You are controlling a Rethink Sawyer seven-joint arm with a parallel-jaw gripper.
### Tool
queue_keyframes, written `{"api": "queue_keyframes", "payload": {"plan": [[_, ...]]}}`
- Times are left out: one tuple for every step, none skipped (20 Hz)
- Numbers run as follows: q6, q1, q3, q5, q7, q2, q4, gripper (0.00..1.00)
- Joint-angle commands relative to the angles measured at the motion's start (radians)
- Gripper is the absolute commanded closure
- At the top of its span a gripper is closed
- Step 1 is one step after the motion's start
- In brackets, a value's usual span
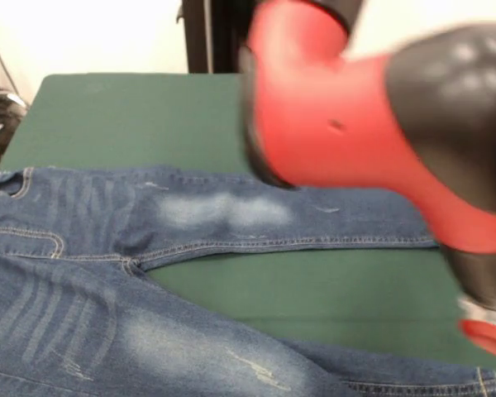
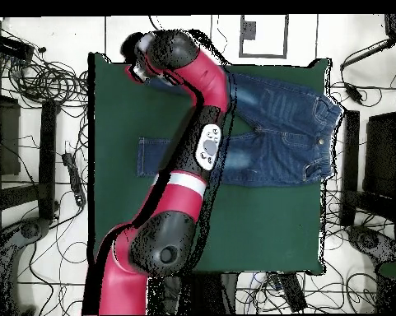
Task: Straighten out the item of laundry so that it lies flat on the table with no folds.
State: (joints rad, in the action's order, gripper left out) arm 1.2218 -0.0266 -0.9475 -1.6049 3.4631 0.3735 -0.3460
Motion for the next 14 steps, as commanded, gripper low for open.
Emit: {"api": "queue_keyframes", "payload": {"plan": [[0.148,0.087,0.131,0.189,-0.212,-0.083,-0.129,1.0],[0.172,0.113,0.108,0.223,-0.225,-0.074,-0.09,1.0],[0.185,0.128,0.11,0.24,-0.226,-0.07,-0.068,1.0],[0.211,0.154,0.092,0.255,-0.228,-0.055,-0.026,1.0],[0.221,0.169,0.083,0.269,-0.23,-0.047,-0.002,1.0],[0.234,0.193,0.059,0.279,-0.236,-0.03,0.036,1.0],[0.234,0.203,0.062,0.282,-0.233,-0.022,0.051,1.0],[0.234,0.212,0.075,0.278,-0.236,-0.011,0.064,1.0],[0.232,0.217,0.082,0.284,-0.238,-0.006,0.072,1.0],[0.224,0.222,0.083,0.292,-0.242,0.001,0.078,1.0],[0.217,0.226,0.084,0.299,-0.246,0.007,0.084,1.0],[0.203,0.231,0.09,0.304,-0.25,0.016,0.09,1.0],[0.196,0.232,0.096,0.309,-0.251,0.021,0.093,1.0],[0.179,0.232,0.106,0.315,-0.255,0.028,0.092,1.0]]}}
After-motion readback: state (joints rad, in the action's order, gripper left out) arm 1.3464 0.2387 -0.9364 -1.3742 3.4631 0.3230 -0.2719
